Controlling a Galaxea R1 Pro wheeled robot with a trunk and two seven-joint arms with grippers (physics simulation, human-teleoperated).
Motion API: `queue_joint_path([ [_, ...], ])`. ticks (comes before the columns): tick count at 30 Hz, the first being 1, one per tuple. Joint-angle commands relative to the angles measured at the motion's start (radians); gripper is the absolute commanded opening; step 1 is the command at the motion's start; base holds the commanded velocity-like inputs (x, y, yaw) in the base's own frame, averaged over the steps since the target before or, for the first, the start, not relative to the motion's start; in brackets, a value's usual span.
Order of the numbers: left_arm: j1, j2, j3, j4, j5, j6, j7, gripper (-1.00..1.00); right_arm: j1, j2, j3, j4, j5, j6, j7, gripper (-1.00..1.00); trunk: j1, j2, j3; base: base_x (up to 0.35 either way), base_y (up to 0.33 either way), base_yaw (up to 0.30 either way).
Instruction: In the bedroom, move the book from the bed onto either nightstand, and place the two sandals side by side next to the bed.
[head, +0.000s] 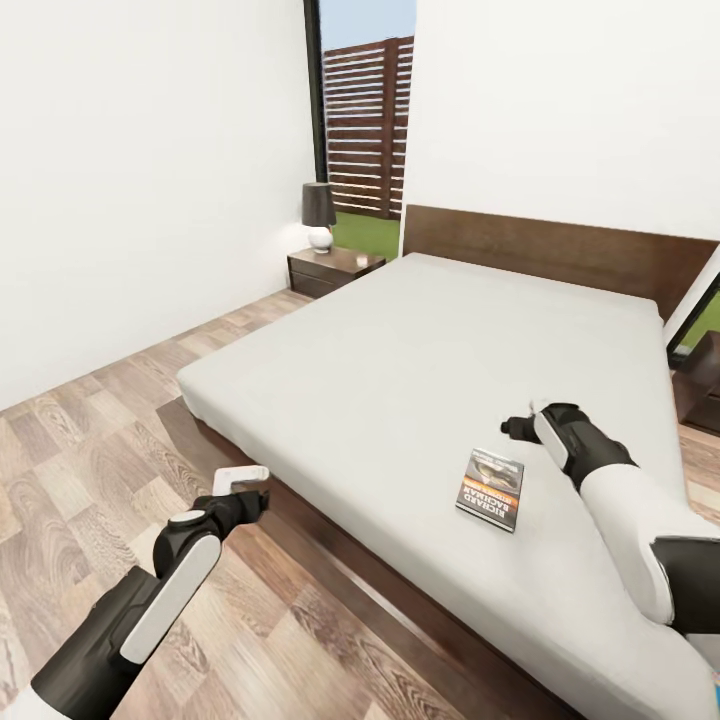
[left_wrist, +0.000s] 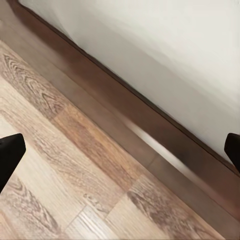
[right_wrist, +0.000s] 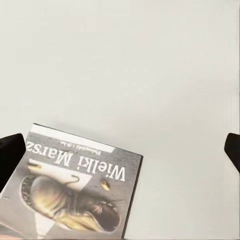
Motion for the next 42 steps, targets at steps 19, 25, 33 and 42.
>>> queue_joint_path([
  [19, 0.005, 0.009, -0.003, -0.009, 0.01, -0.003, 0.01, 1.0, -0.166, -0.003, 0.032, 0.202, 0.07, -0.294, -0.006, 1.0, 0.054, -0.098, -0.046, 0.0, 0.0, 0.0],
  [25, 0.005, 0.008, -0.004, -0.009, 0.01, -0.005, 0.009, 1.0, -0.167, -0.004, 0.031, 0.162, 0.068, -0.289, -0.008, 1.0, 0.054, -0.098, -0.053, 0.0, 0.0, 0.0],
  [33, 0.006, 0.008, -0.006, -0.01, 0.01, -0.005, 0.009, 1.0, -0.168, -0.004, 0.027, 0.15, 0.067, -0.184, -0.011, 1.0, 0.054, -0.098, -0.065, 0.0, 0.0, 0.0],
  [42, 0.005, 0.008, -0.006, -0.01, 0.01, -0.006, 0.009, 1.0, -0.168, -0.001, 0.024, 0.148, 0.068, -0.053, -0.018, 1.0, 0.054, -0.098, -0.08, 0.0, 0.0, 0.0],
])
